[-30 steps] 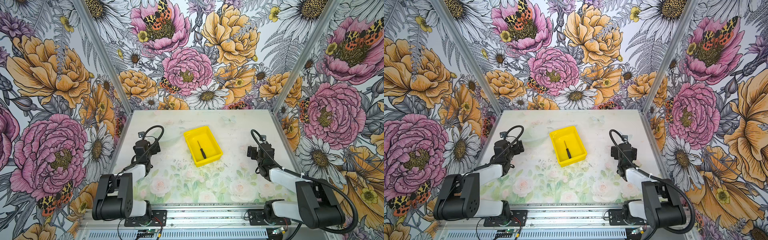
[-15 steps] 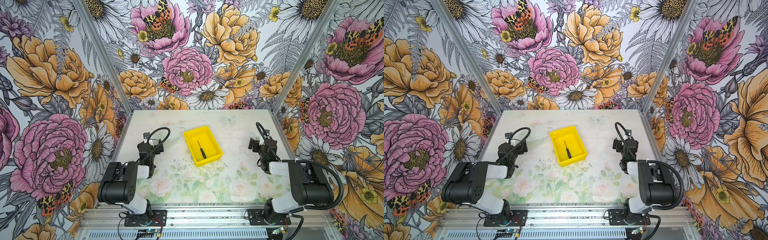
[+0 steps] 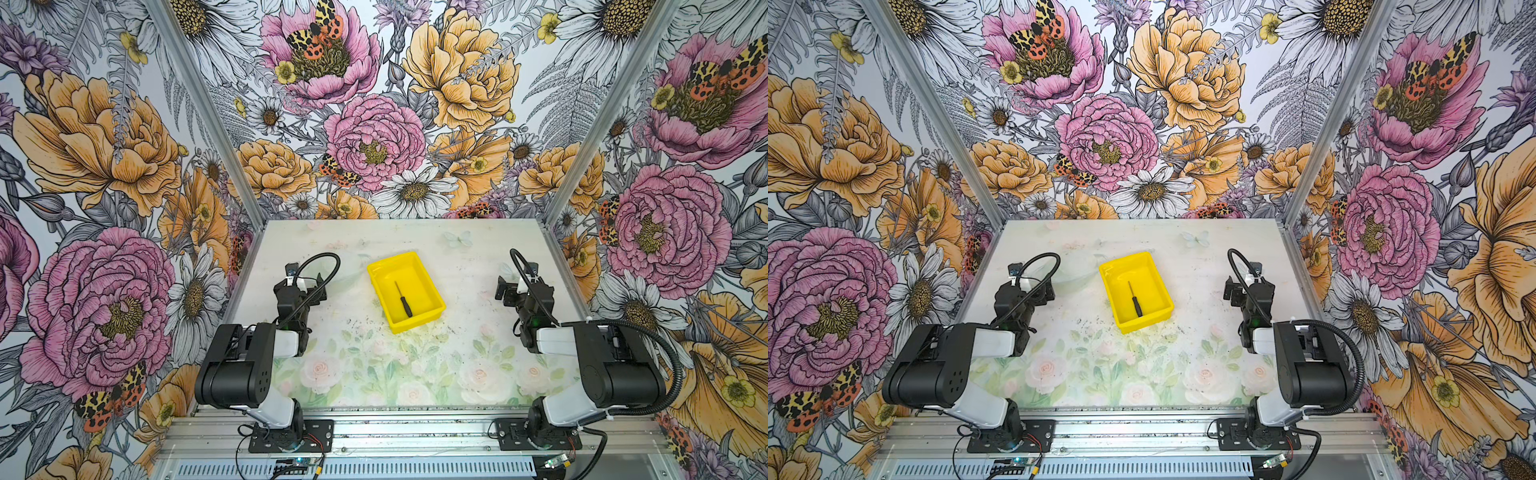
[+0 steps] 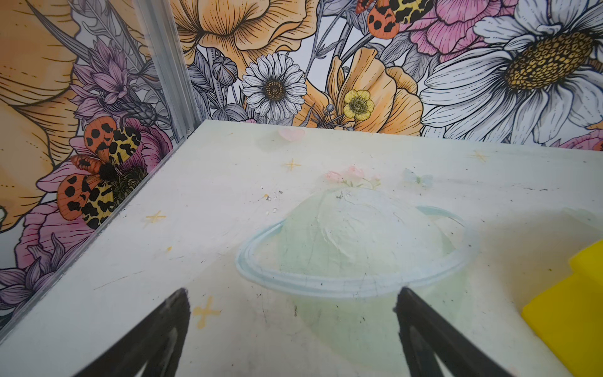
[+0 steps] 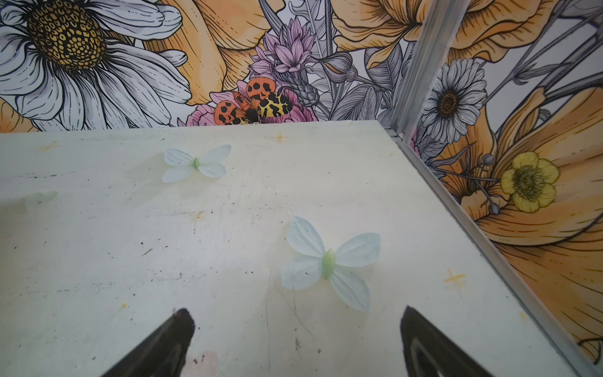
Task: Put the screwdriver in the bin
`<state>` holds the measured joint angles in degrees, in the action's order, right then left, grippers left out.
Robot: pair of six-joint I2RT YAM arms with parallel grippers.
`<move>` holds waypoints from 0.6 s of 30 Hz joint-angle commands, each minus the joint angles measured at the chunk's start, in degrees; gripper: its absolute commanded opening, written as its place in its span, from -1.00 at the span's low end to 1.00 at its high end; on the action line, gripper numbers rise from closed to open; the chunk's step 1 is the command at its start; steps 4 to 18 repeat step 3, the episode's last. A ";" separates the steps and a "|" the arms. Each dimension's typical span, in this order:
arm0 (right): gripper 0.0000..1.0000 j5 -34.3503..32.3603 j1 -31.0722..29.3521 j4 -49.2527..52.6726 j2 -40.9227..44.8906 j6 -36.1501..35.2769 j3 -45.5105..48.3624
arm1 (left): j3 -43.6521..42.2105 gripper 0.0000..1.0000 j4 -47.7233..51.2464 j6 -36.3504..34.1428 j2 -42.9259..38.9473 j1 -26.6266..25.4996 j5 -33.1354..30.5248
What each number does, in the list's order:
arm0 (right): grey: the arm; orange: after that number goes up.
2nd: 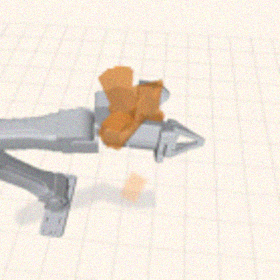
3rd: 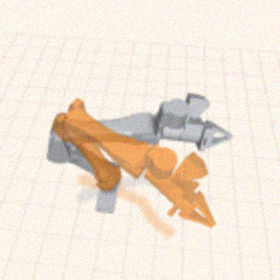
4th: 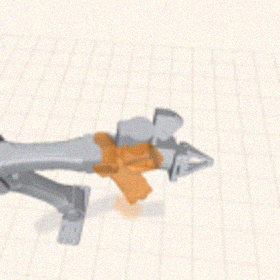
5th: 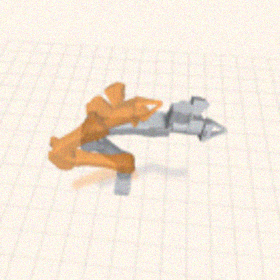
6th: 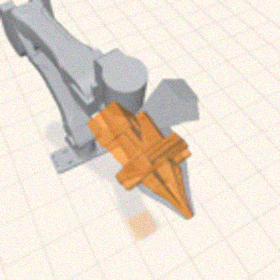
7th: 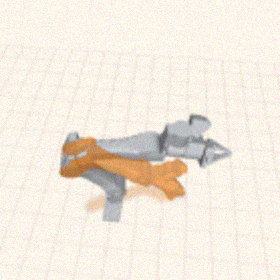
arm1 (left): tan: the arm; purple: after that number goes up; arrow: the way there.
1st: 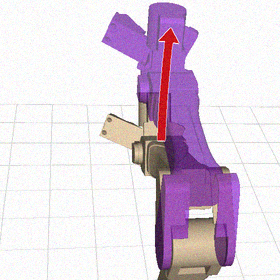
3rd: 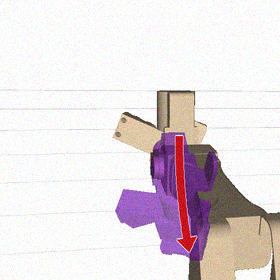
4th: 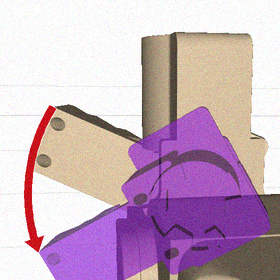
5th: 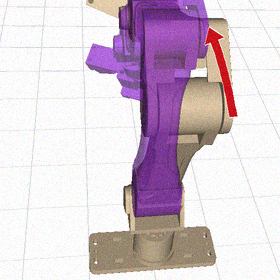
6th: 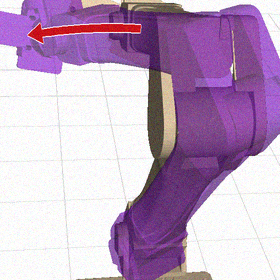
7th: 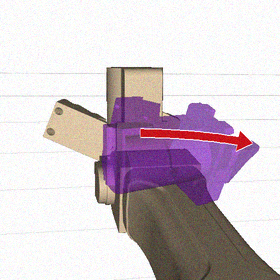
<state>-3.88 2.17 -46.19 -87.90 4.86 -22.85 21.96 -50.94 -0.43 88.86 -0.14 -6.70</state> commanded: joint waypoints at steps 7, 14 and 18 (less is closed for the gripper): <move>0.99 0.92 -0.24 -2.61 0.01 -0.01 0.09 | -0.19 0.97 -2.31 -0.86 -0.18 -0.25 0.61; 0.99 0.92 -0.24 -2.61 0.01 -0.01 0.09 | -0.19 0.97 -2.31 -0.86 -0.18 -0.25 0.61; 0.99 0.92 -0.24 -2.61 0.01 -0.01 0.09 | -0.19 0.97 -2.31 -0.86 -0.18 -0.25 0.61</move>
